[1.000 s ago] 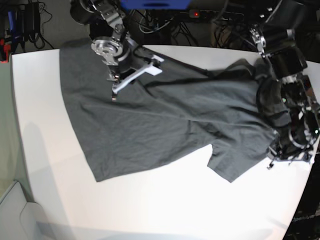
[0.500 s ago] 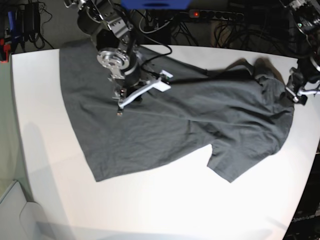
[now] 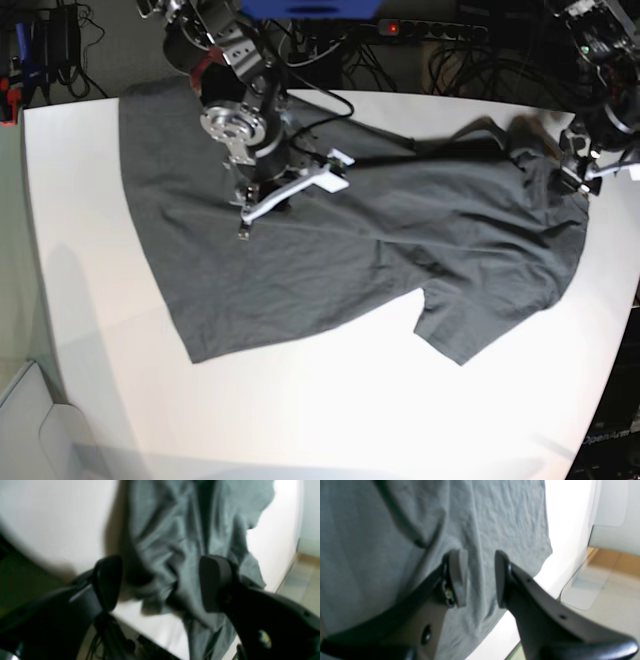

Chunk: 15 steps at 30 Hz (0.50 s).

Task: Layout the t-shirt on the table in an organized manner, then fold the t-shirt properly
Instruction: 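Grasp the t-shirt with the right gripper and release with the left gripper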

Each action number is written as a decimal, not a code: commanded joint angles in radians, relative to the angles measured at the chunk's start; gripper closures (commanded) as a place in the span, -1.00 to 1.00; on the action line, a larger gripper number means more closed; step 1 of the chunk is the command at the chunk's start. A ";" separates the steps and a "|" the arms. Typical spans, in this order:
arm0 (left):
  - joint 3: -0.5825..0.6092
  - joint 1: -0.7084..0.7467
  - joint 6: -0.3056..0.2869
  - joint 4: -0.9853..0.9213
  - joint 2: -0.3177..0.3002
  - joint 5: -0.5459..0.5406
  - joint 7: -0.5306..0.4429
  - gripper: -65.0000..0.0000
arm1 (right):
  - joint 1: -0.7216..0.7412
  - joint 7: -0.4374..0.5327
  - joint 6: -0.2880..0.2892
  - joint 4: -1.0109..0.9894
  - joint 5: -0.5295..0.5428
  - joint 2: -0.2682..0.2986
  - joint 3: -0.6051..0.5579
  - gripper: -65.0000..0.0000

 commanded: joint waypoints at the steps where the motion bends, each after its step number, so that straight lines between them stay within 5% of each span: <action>1: 0.005 -0.009 0.003 -0.004 -0.005 0.022 0.002 -0.44 | 0.006 0.006 -0.008 0.016 -0.006 -0.007 0.000 0.38; 6: 0.094 -0.062 0.003 -0.115 0.001 0.140 -0.080 -0.41 | 0.005 0.006 -0.008 0.017 -0.009 -0.004 0.007 0.38; 9: 0.128 -0.062 0.003 -0.173 0.001 0.158 -0.133 -0.22 | 0.006 0.001 -0.008 0.017 -0.007 0.025 0.007 0.38; 15: 0.148 -0.116 0.003 -0.279 -0.019 0.158 -0.229 0.83 | 0.009 0.006 -0.008 0.017 -0.006 0.038 0.029 0.38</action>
